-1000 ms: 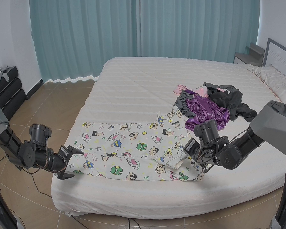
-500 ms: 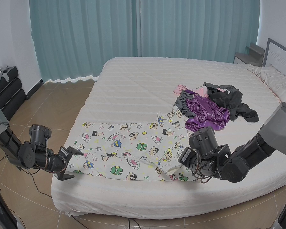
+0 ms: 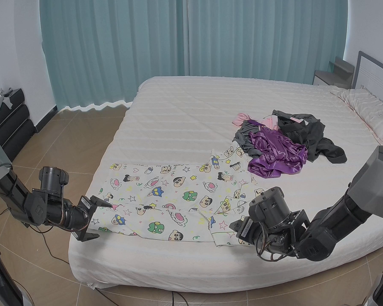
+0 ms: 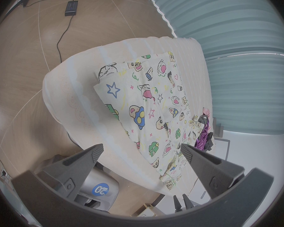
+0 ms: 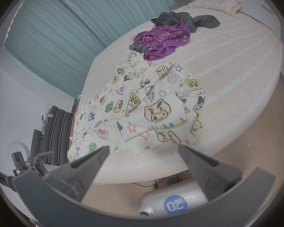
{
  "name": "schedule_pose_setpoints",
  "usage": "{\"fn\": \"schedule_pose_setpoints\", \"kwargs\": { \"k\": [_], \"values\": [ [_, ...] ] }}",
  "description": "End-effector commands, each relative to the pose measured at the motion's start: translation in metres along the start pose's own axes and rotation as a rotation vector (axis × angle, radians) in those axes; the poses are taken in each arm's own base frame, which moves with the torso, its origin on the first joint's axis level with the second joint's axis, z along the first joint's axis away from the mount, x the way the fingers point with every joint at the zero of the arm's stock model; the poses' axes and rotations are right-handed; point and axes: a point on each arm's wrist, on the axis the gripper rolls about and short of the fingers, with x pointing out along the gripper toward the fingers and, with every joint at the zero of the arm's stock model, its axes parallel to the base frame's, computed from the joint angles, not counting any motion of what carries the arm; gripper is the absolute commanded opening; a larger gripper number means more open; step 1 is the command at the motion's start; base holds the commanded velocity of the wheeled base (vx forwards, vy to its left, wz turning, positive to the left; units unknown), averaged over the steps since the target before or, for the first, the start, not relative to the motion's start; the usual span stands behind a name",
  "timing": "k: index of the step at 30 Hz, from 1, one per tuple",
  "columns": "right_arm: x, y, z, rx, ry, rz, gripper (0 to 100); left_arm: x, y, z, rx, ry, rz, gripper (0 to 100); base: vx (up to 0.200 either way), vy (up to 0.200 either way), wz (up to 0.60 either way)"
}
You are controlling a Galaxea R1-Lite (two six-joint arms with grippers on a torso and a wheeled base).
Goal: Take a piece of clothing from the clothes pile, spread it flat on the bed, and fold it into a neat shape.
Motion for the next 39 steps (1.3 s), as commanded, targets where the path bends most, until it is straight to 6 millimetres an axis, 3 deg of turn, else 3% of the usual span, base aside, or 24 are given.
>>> {"fn": "schedule_pose_setpoints", "kwargs": {
  "k": [1,7,11,14,16,20,26,35,39],
  "values": [
    [-0.022,-0.001,-0.002,-0.016,0.001,0.033,100,0.0,0.0,0.0,-0.001,-0.004,0.003,100,0.0,0.0,0.0],
    [-0.011,-0.006,0.017,0.025,-0.023,0.021,100,0.001,0.0,-0.002,0.003,-0.01,0.014,100,0.0,0.0,0.0],
    [0.013,-0.004,0.022,0.047,0.018,0.029,100,0.001,0.0,-0.002,0.003,-0.01,0.014,100,0.0,0.0,0.0],
    [0.025,-0.002,0.016,0.041,0.051,0.028,100,0.001,0.0,-0.002,0.003,-0.01,0.014,100,0.0,0.0,0.0],
    [0.047,0.001,0.0,0.006,0.083,0.005,100,0.001,0.0,-0.001,0.002,-0.011,0.012,100,0.0,0.0,0.0],
    [0.068,0.003,-0.001,-0.009,0.087,-0.002,100,0.001,0.0,-0.001,0.002,-0.011,0.011,100,0.0,0.0,0.0],
    [0.101,-0.01,0.015,0.001,0.055,-0.047,100,0.002,0.0,-0.001,0.002,-0.011,0.012,100,0.0,0.0,0.0],
    [0.107,-0.01,0.036,-0.006,0.012,-0.036,100,0.002,0.0,-0.001,0.002,-0.011,0.012,100,0.0,0.0,0.0],
    [0.095,-0.004,0.04,0.002,-0.001,-0.011,100,0.002,0.0,-0.001,0.003,-0.01,0.014,100,0.0,0.0,0.0]
  ]
}}
